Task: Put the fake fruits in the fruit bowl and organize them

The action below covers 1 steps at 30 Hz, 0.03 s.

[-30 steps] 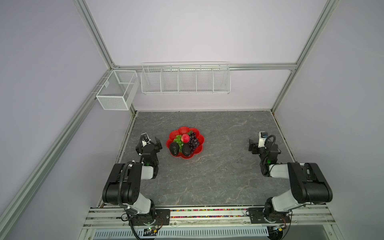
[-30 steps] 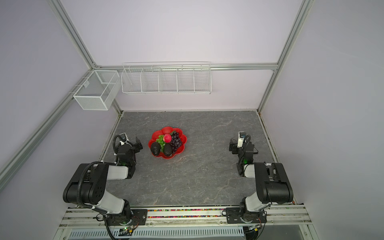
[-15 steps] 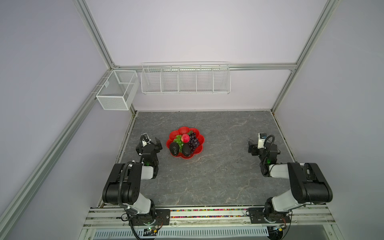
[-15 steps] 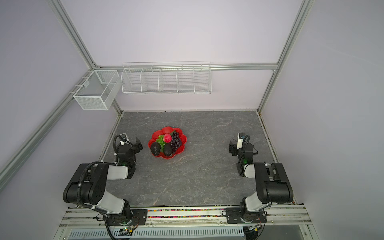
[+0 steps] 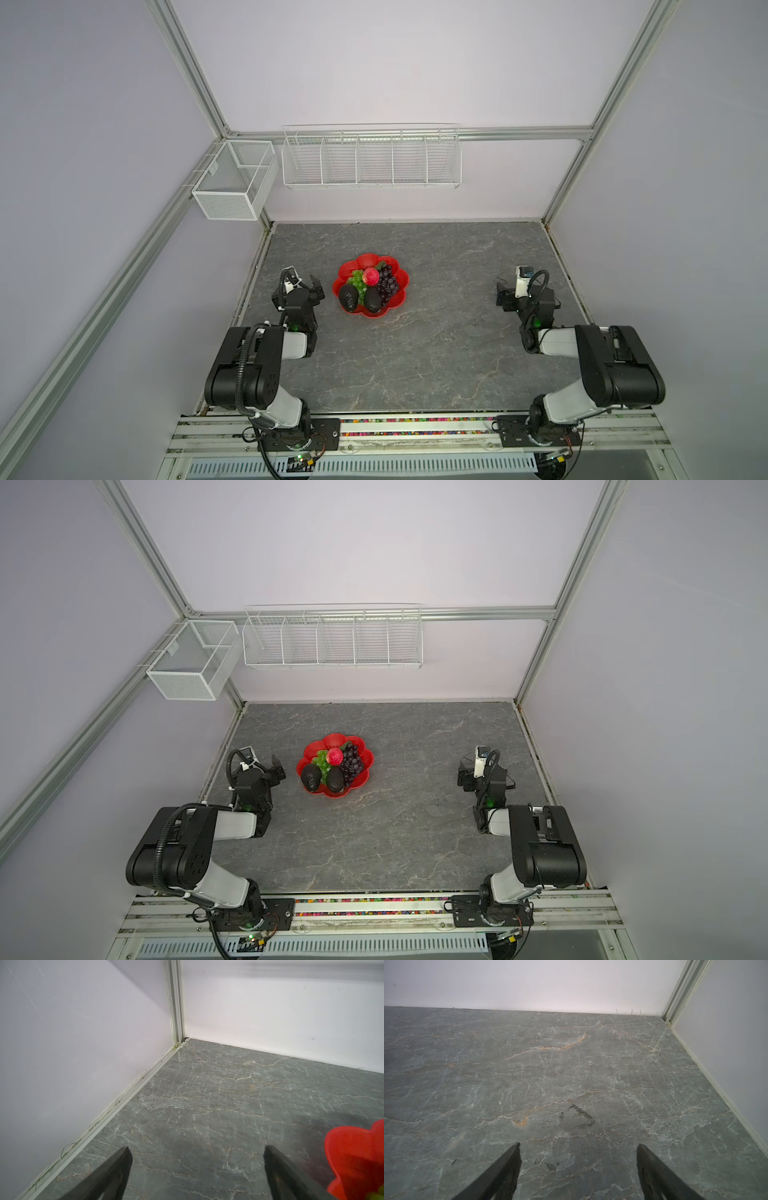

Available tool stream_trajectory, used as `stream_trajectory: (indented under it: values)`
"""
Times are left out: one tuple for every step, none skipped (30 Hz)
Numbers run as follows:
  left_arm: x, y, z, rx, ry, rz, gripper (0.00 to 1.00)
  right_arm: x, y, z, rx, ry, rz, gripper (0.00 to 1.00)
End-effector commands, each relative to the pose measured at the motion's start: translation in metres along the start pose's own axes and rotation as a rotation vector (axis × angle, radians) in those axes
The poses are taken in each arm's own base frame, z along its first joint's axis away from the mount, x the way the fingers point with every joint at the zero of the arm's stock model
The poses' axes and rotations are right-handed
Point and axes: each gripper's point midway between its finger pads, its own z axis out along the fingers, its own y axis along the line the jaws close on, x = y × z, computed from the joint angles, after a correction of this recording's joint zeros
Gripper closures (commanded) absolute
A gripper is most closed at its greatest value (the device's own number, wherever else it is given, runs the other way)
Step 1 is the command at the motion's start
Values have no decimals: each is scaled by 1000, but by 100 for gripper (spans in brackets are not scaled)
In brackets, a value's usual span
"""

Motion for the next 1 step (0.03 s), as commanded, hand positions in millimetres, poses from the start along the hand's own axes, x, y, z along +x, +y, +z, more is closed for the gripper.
stream_trajectory:
  values:
    - [1, -2, 0, 6, 4, 12, 1, -3, 2, 0, -3, -11, -24, 12]
